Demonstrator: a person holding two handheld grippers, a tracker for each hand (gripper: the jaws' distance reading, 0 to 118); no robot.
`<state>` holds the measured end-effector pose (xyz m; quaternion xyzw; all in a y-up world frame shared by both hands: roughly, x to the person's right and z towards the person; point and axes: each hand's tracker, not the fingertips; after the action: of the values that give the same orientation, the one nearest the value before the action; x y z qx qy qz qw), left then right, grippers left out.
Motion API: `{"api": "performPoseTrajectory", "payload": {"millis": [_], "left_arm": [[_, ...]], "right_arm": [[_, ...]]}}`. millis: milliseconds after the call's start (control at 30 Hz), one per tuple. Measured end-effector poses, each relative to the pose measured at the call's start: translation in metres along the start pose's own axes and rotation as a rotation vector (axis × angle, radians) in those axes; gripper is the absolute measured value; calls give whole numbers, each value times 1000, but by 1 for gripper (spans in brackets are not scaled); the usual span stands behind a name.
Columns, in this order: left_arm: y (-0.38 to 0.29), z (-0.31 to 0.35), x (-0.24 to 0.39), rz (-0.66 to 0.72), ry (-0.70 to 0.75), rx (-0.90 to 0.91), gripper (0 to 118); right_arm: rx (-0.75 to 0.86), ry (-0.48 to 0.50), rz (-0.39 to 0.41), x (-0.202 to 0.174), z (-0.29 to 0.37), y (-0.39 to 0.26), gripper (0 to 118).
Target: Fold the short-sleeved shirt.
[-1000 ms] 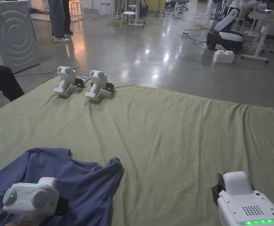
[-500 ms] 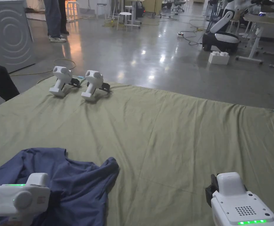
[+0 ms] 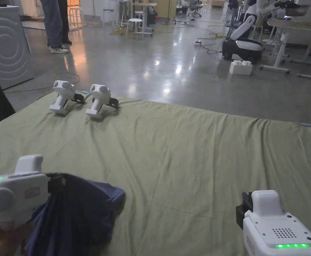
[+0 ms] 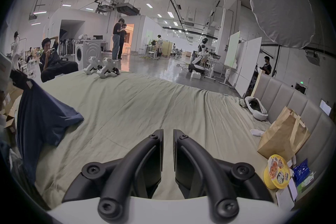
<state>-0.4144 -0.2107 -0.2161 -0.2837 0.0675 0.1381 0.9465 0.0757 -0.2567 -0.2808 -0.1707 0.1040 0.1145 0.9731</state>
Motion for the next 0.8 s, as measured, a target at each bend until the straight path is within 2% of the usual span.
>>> {"api": "performPoseTrajectory", "payload": {"millis": [167, 267, 567, 800], "left_arm": [[36, 21, 64, -43, -68, 44, 5], [50, 21, 99, -42, -168, 72, 5], [78, 13, 224, -180, -389, 126, 5], [63, -22, 311, -213, -560, 45, 5]], "right_arm": [[32, -18, -23, 15, 10, 8, 14], [50, -34, -39, 26, 18, 12, 14], [102, -109, -74, 70, 46, 18, 14], [119, -181, -91, 104, 67, 15, 14]]}}
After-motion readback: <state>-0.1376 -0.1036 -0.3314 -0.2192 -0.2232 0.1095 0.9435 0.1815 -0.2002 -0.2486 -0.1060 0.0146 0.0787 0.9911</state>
